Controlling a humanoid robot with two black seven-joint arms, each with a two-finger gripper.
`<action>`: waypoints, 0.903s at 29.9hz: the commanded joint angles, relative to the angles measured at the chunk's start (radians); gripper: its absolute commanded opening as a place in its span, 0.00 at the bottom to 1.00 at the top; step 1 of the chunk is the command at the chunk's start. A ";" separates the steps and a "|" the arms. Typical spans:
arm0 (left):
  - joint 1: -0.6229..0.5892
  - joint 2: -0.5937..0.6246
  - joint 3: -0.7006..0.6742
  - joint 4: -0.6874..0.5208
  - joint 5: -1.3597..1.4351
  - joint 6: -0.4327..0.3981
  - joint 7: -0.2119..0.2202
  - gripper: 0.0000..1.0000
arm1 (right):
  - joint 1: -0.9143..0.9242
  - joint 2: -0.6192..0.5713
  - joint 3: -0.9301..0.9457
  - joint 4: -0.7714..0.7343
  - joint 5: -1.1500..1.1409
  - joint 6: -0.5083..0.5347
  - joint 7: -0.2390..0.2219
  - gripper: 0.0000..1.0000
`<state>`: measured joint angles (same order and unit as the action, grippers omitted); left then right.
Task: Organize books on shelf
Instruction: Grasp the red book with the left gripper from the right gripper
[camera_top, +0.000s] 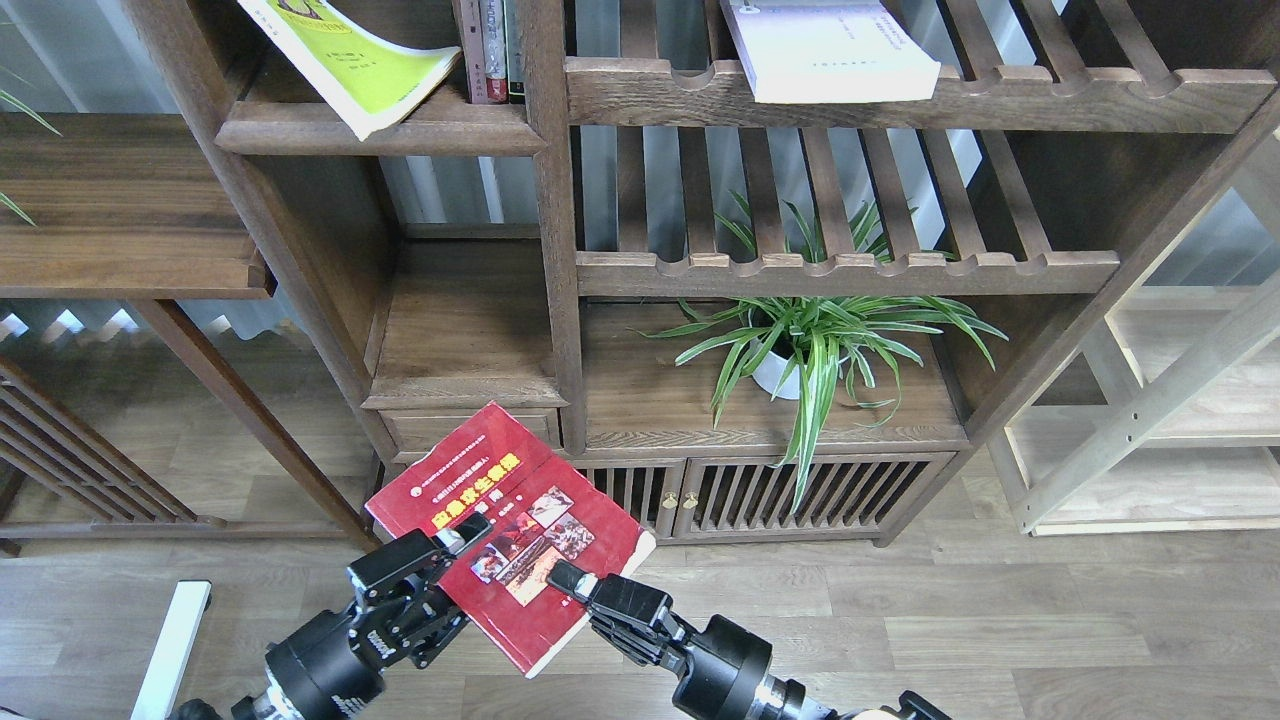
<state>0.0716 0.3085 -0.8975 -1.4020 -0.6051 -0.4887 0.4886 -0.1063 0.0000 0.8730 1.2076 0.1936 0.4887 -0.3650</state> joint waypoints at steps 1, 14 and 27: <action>0.000 -0.016 0.000 0.003 0.005 0.000 0.000 0.51 | 0.000 0.000 0.000 0.000 0.000 0.000 0.001 0.19; 0.043 -0.006 -0.047 0.005 -0.005 0.000 0.000 0.35 | 0.002 0.000 0.003 0.001 0.001 0.000 0.001 0.20; 0.045 -0.011 -0.057 0.003 -0.018 0.000 0.000 0.25 | 0.002 0.000 0.000 0.006 0.001 0.000 0.000 0.20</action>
<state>0.1172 0.2969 -0.9542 -1.3972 -0.6194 -0.4887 0.4887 -0.1042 -0.0001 0.8754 1.2131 0.1954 0.4887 -0.3638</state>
